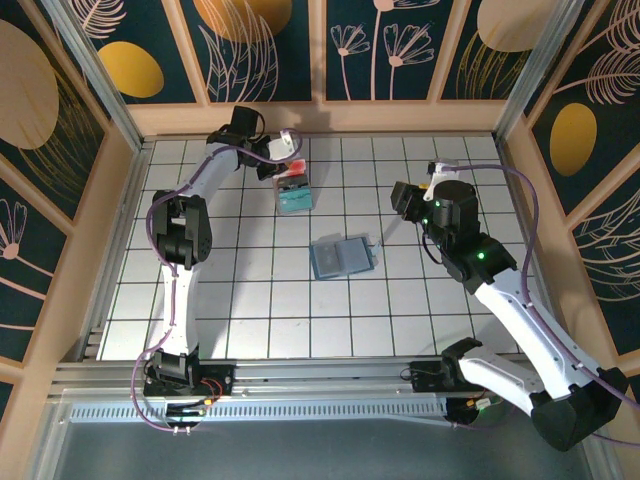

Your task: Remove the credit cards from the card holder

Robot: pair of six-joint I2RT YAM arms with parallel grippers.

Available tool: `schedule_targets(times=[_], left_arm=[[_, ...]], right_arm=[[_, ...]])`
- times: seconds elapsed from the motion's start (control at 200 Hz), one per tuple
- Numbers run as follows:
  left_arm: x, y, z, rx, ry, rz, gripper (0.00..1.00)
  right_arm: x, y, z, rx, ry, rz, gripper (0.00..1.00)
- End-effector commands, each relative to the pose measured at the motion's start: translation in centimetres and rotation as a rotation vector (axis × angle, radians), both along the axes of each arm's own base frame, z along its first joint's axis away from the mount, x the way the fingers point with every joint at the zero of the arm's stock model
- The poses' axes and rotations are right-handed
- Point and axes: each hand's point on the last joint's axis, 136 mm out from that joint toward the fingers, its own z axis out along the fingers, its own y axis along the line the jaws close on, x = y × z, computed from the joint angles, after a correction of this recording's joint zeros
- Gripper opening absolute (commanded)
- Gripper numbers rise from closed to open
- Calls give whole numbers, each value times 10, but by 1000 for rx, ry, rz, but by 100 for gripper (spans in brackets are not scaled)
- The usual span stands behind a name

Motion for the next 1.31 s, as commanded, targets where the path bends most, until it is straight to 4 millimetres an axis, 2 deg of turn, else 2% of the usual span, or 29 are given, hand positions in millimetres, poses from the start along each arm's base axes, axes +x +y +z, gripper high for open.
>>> schedule_targets(times=[0.0,0.556,0.776,0.801,0.841,0.876,1.111,1.301], left_arm=[[0,5,3,13,5,-5,10],[2,9,-18,47,27,-1,11],[7,9,-19,47,20,7,12],[8,9,-17,46,17,10,13],[7,9,-17,45,20,13,24],[7,9,-15,43,20,16,30],[1,7,6,19,13,9,32],[-6,1,49,-59,3,50,36]], right_arm=[[1,3,15,34,-47,5,53],[1,5,10,32,-32,13,52],[0,4,12,35,-37,12,51],[0,4,11,32,-34,14,51],[-1,4,11,32,-34,15,51],[-1,5,11,33,-34,17,51],[0,6,10,33,-35,22,51],[2,6,3,28,-16,16,50]])
